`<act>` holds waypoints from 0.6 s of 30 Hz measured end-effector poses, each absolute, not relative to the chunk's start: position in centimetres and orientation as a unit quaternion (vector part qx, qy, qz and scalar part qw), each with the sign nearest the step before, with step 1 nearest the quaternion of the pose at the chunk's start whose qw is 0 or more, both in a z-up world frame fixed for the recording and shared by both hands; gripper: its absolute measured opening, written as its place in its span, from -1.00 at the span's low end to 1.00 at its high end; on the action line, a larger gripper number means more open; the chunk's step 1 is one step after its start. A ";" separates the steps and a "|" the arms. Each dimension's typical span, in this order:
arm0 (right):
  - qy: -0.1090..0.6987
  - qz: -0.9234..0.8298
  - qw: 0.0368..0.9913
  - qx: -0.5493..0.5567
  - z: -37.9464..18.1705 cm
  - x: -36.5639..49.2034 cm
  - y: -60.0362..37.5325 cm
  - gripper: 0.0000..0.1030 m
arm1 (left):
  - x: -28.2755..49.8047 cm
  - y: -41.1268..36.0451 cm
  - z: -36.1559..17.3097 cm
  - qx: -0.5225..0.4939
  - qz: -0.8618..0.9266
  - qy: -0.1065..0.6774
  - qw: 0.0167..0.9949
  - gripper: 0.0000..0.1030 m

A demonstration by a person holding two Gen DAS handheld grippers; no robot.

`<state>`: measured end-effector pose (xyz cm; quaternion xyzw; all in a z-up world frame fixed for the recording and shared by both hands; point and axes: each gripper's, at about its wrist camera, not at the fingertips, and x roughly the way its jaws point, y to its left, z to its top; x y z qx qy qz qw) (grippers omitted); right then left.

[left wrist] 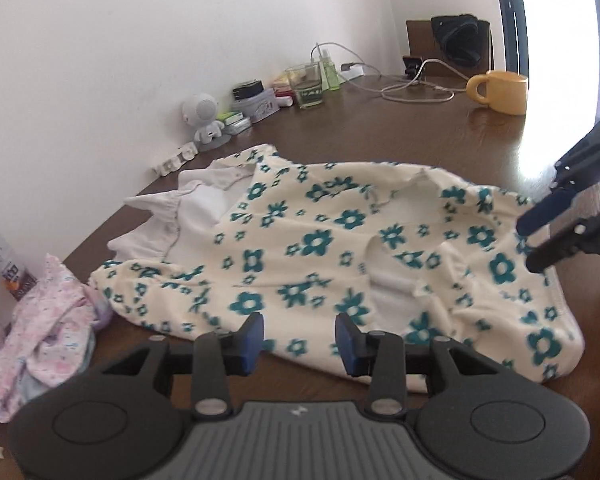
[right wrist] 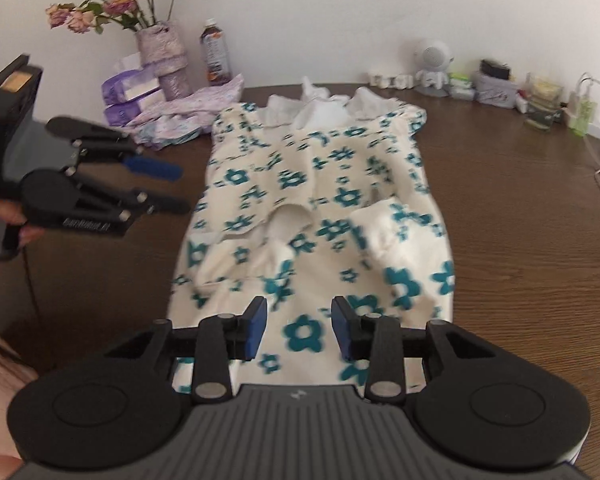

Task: Fold clothes
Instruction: 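Pinch the shirt hem with the left gripper while the right gripper pinches the hem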

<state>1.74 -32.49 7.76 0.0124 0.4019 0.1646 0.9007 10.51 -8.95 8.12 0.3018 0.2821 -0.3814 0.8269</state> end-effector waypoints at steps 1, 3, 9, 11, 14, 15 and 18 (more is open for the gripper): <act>0.412 0.169 0.895 0.015 7.6 2.0 -31.6 -0.28 | 11.3 -8.5 8.1 0.319 -0.389 0.285 0.816 -0.27; 0.427 0.166 0.888 0.017 7.4 2.4 -30.1 -0.26 | 12.6 -8.1 7.7 0.360 -0.403 0.289 0.790 -0.27; 0.477 0.134 0.869 0.005 6.4 3.7 -26.8 -0.26 | 16.0 -8.1 5.9 0.473 -0.439 0.270 0.715 -0.29; 0.493 0.120 0.862 0.000 6.0 4.0 -26.2 -0.25 | 17.0 -8.1 5.6 0.501 -0.451 0.253 0.695 -0.30; 0.509 0.096 0.856 0.003 5.8 4.3 -25.7 -0.24 | 19.0 -7.8 5.5 0.536 -0.461 0.225 0.670 -0.30; 0.511 0.089 0.855 0.003 5.8 4.3 -25.5 -0.24 | 19.8 -7.6 5.6 0.546 -0.463 0.219 0.663 -0.30; 0.522 0.067 0.850 0.002 5.9 4.4 -25.0 -0.24 | 22.3 -7.1 5.7 0.575 -0.464 0.205 0.642 -0.31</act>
